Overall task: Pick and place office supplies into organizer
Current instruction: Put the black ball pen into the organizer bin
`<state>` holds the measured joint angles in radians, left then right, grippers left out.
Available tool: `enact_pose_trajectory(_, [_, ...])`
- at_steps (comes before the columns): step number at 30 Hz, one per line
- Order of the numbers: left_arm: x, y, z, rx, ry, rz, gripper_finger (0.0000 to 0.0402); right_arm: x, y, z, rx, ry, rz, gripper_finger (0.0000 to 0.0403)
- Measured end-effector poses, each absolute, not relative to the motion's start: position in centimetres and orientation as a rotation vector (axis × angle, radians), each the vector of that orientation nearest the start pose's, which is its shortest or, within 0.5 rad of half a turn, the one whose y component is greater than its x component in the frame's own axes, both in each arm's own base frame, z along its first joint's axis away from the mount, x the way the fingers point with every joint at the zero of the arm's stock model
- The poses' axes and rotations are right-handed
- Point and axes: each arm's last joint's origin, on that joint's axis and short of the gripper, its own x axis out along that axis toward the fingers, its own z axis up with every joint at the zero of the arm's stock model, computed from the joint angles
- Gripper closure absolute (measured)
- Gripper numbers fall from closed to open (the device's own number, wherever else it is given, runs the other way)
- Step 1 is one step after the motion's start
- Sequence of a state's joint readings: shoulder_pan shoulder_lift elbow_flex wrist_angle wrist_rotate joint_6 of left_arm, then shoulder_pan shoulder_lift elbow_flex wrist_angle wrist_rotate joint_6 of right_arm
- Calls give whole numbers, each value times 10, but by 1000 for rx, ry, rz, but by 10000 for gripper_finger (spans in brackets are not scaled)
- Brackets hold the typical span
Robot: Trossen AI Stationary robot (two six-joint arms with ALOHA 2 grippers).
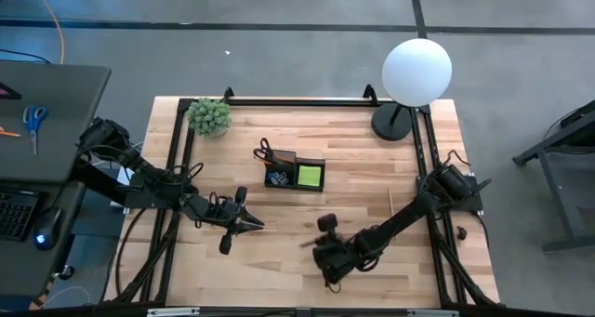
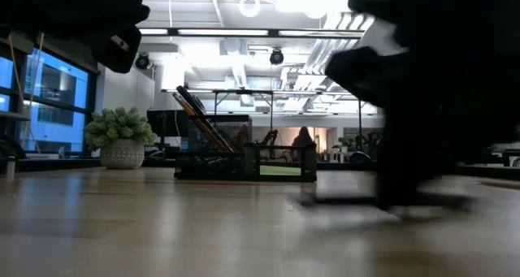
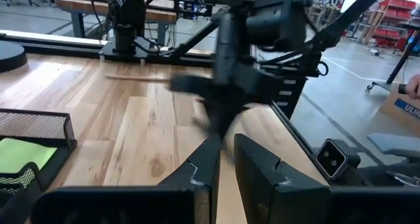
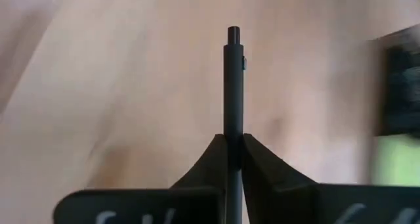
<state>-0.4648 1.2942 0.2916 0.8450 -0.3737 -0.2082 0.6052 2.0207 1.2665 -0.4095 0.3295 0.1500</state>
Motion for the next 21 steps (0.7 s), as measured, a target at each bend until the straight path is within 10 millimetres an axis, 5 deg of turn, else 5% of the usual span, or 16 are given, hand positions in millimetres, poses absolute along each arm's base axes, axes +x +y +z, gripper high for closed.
enact_pose_trajectory(7, [205, -91, 169, -142, 151, -76, 367, 329, 206, 166, -499, 785, -238, 387])
enact_pose_trajectory(14, [205, -91, 171, -151, 132, -78, 367, 349, 173, 196, -433, 670, -351, 395])
enact_pose_trajectory(21, [202, -92, 181, -176, 90, -156, 367, 396, 99, 226, -323, 482, -388, 377])
